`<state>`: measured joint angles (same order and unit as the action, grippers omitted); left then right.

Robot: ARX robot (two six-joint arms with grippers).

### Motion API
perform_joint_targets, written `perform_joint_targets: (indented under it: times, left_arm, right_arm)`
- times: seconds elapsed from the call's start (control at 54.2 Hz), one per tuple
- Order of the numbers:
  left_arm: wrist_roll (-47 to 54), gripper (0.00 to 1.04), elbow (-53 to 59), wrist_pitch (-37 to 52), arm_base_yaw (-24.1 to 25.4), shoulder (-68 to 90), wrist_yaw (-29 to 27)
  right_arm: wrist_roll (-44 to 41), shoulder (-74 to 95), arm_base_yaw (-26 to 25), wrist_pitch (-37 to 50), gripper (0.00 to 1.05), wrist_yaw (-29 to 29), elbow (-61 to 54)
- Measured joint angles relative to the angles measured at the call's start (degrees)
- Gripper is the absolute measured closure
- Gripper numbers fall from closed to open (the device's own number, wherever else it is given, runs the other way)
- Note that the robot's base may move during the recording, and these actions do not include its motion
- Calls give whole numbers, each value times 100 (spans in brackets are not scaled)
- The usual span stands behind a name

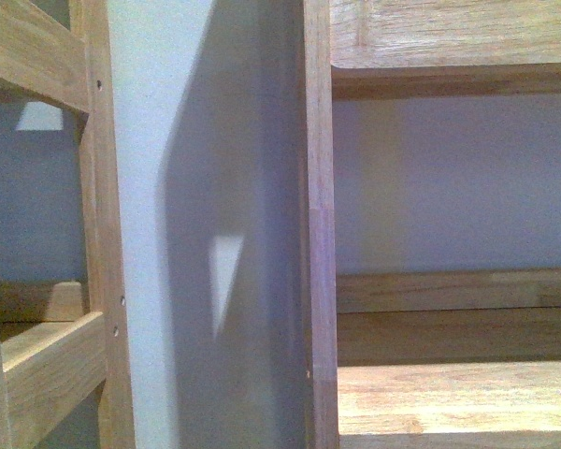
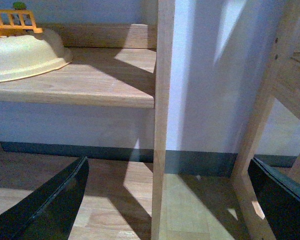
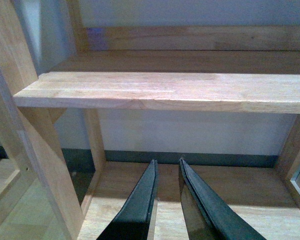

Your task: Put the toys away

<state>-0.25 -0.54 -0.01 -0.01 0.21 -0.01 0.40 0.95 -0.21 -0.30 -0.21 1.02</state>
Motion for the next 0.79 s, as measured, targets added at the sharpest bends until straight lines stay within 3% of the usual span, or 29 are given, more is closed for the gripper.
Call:
perform_joint_targets:
  times: [0.055, 0.148, 0.314, 0.535, 0.794]
  left_arm:
    - [0, 6, 0, 0, 0, 0, 0]
    - [0, 6, 0, 0, 0, 0, 0]
    - [0, 6, 0, 0, 0, 0, 0]
    - [0, 6, 0, 0, 0, 0, 0]
    - [0, 6, 0, 0, 0, 0, 0]
  right_arm:
    - [-2, -28, 0, 2, 86, 2, -24]
    - [-9, -52, 0, 2, 74, 0, -24]
    - [-9, -55, 0, 2, 35, 0, -24]
    - [2, -55, 0, 2, 0, 0, -24]
    - [-15, -57, 0, 2, 0, 0, -24]
